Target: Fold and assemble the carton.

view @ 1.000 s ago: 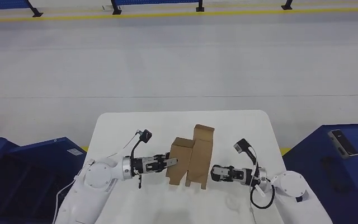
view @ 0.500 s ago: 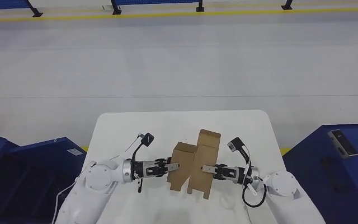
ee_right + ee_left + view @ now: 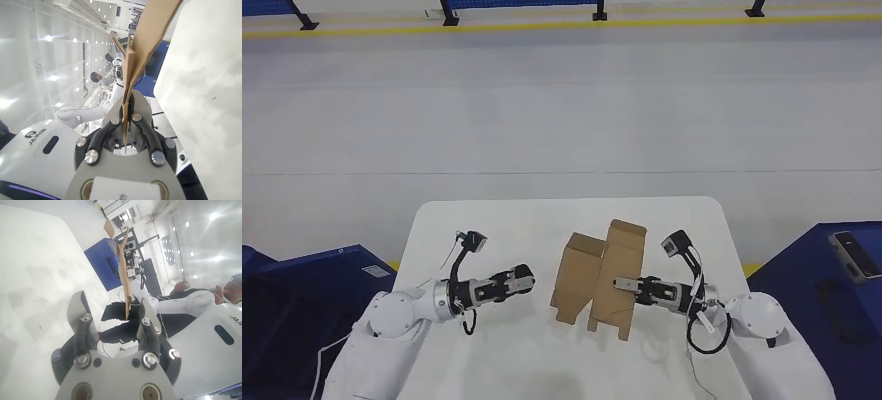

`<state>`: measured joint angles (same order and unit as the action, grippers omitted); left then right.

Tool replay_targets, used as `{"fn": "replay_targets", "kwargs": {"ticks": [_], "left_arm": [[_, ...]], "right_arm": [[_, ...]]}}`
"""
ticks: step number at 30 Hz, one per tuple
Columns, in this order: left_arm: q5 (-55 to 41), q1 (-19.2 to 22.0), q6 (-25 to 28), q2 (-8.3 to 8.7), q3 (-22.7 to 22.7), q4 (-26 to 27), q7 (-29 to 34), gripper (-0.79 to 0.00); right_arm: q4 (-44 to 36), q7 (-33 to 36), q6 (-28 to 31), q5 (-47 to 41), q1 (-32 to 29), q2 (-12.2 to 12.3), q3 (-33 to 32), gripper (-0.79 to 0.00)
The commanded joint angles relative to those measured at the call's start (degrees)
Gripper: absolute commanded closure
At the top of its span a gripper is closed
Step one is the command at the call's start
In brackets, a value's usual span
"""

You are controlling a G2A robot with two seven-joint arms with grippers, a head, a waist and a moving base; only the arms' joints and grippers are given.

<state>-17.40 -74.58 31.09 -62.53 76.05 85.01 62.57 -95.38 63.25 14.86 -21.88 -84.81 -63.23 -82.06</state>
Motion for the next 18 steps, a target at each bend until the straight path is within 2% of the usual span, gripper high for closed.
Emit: {"fn": "replay_targets", "kwargs": {"ticks": [1,5,11,13,14,16,18], "left_arm": [[-0.3,0.1,-0.6,0.14,0.9,-1.3,-1.3,-0.785],[-0.7,2.1,-1.3,-0.08,0.6,-4.2,-4.9,-0.785],[-0.7,2.1,-1.3,-0.08,0.6,-4.2,-4.9,-0.785],[-0.7,2.1,-1.3,-0.08,0.6,-4.2,-4.9,-0.785],[-0.7,2.1,-1.3,-0.08,0.6,-4.2,-4.9,-0.785],[-0.7,2.1,-1.3,-0.08,0.6,-4.2,-4.9,-0.785],[-0.7,2.1,-1.3,-0.08,0.6,-4.2,-4.9,-0.785]], "right_arm": [[0.0,0.0,0.0,0.0,0.0,0.0,0.0,0.0],[0.0,0.0,0.0,0.0,0.0,0.0,0.0,0.0],[0.0,0.0,0.0,0.0,0.0,0.0,0.0,0.0],[-2.9,-5.2,4.0,13.6,0.6,0.6,-2.5,0.0],[-4.6,-5.9,5.6,14.6,0.5,0.6,-3.0,0.0],[-7.4,-3.5,7.8,11.3,1.2,0.9,-4.3,0.0],[-10.5,-1.2,8.9,11.8,2.9,1.3,-6.1,0.0]]}}
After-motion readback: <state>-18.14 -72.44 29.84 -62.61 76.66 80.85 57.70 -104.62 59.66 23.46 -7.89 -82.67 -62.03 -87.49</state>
